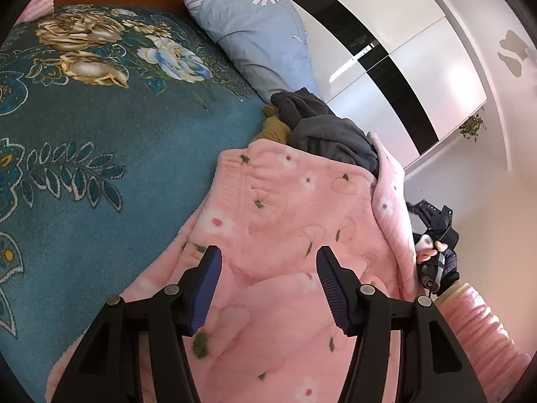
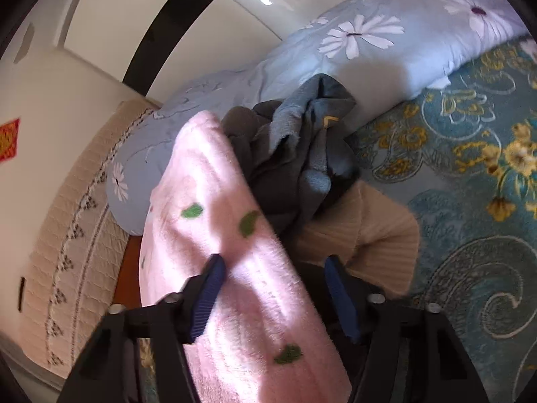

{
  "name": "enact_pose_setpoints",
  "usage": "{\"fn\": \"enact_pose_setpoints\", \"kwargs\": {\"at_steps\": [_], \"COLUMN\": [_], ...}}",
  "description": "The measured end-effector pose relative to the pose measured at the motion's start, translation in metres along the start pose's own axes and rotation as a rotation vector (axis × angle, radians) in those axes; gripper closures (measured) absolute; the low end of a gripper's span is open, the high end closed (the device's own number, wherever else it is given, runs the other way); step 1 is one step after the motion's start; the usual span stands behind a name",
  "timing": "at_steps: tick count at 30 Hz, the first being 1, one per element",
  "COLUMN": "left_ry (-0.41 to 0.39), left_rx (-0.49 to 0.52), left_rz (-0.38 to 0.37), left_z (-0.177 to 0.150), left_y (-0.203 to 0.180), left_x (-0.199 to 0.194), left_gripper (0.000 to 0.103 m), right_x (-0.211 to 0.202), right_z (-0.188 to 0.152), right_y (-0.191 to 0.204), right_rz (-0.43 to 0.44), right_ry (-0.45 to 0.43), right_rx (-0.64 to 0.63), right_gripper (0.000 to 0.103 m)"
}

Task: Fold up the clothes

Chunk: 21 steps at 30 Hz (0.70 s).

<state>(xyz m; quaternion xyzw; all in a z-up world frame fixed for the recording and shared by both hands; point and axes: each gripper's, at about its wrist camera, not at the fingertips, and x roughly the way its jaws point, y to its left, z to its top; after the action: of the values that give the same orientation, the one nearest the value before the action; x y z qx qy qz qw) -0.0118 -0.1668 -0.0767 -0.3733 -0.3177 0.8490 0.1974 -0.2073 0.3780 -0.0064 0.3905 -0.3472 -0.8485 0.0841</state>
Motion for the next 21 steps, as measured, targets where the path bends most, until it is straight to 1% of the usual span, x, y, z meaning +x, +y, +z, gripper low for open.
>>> {"fn": "enact_pose_setpoints", "kwargs": {"at_steps": [1, 2, 4, 6, 8, 10, 11, 12, 14, 15, 16, 18, 21], "left_ry": [0.000, 0.000, 0.008, 0.016, 0.003, 0.003, 0.007, 0.009, 0.045, 0.077, 0.109, 0.149, 0.214], "left_rx": [0.004, 0.008, 0.016, 0.015, 0.014, 0.024, 0.045, 0.073, 0.104, 0.101, 0.091, 0.077, 0.073], "left_rz": [0.000, 0.000, 0.004, 0.016, 0.019, 0.042, 0.082, 0.116, 0.181, 0.201, 0.201, 0.209, 0.243], "left_z": [0.000, 0.000, 0.002, 0.007, 0.015, 0.029, 0.038, 0.047, 0.066, 0.074, 0.083, 0.092, 0.094], "left_y": [-0.001, -0.001, -0.002, -0.004, -0.006, -0.011, -0.015, -0.019, -0.023, -0.022, -0.019, -0.013, -0.005], "left_x": [0.000, 0.000, 0.000, -0.002, -0.010, -0.015, -0.015, -0.014, -0.003, 0.005, 0.016, 0.032, 0.065], "left_gripper": [0.043, 0.043, 0.043, 0.043, 0.043, 0.043, 0.043, 0.043, 0.042, 0.042, 0.042, 0.042, 0.042], "right_x": [-0.002, -0.007, -0.022, -0.048, -0.081, -0.116, -0.130, -0.145, -0.182, -0.200, -0.217, -0.243, -0.282], "right_z": [0.000, 0.000, 0.000, 0.001, 0.003, 0.007, 0.008, 0.010, 0.011, 0.009, 0.006, -0.004, -0.023], "right_y": [0.004, 0.008, 0.016, 0.018, 0.015, 0.003, -0.004, -0.015, -0.046, -0.064, -0.081, -0.116, -0.173], "right_rz": [-0.014, -0.030, -0.052, -0.039, -0.028, -0.052, -0.071, -0.086, -0.118, -0.140, -0.161, -0.208, -0.283], "right_ry": [0.004, 0.013, 0.003, -0.038, -0.091, -0.149, -0.174, -0.200, -0.264, -0.297, -0.326, -0.360, -0.404], "right_rx": [-0.015, -0.028, -0.076, -0.116, -0.144, -0.157, -0.153, -0.138, -0.081, -0.048, -0.018, 0.054, 0.173], "right_gripper": [0.094, 0.098, 0.099, 0.099, 0.099, 0.099, 0.099, 0.099, 0.099, 0.099, 0.099, 0.099, 0.099]}}
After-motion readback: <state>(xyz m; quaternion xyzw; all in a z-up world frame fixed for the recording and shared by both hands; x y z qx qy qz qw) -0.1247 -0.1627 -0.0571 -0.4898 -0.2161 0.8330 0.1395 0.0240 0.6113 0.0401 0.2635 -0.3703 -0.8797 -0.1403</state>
